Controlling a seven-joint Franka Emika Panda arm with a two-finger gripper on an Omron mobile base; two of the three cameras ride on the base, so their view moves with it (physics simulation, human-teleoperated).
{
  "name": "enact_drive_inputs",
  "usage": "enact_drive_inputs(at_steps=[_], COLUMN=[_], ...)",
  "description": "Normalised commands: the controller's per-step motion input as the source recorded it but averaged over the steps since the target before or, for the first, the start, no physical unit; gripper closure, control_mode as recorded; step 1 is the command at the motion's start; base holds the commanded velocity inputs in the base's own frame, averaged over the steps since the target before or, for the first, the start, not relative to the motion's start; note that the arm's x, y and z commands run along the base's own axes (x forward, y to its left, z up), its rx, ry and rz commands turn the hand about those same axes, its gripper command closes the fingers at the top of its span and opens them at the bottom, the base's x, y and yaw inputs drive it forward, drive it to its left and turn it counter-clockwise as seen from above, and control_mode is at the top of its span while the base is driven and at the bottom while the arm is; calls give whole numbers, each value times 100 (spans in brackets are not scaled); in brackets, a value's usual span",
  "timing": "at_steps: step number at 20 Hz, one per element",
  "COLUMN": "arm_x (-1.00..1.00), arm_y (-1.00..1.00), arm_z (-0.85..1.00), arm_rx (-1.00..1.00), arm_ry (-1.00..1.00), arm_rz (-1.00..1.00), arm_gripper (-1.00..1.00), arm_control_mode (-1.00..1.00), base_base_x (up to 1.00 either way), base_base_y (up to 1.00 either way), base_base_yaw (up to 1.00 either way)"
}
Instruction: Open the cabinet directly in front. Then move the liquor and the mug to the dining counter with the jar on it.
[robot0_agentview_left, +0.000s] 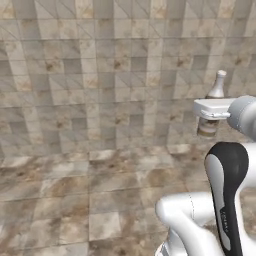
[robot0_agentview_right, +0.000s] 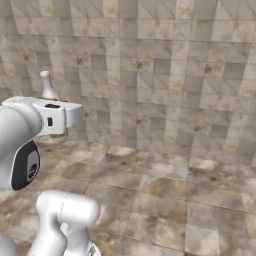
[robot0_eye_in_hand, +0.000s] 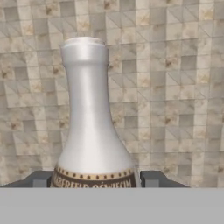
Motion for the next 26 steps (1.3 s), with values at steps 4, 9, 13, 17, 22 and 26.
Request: enact_drive_inputs(at_steps=[4, 9, 13, 17, 22, 26], arm_x=[0, 0, 0, 0, 0, 0], arm_y=[0, 0, 0, 0, 0, 0], arm_z=[0, 0, 0, 0, 0, 0], arm_rx=[0, 0, 0, 0, 0, 0], arm_ry=[0, 0, 0, 0, 0, 0], arm_rz=[0, 0, 0, 0, 0, 0], arm_gripper=[100, 100, 100, 100, 100, 100], arm_control_mode=[100, 100, 100, 100, 100, 100], base_base_x=[100, 100, 91, 36, 31, 91], base_base_y=[0, -5, -9, -1, 0, 0], base_base_yaw=[27, 54, 74, 84, 86, 68])
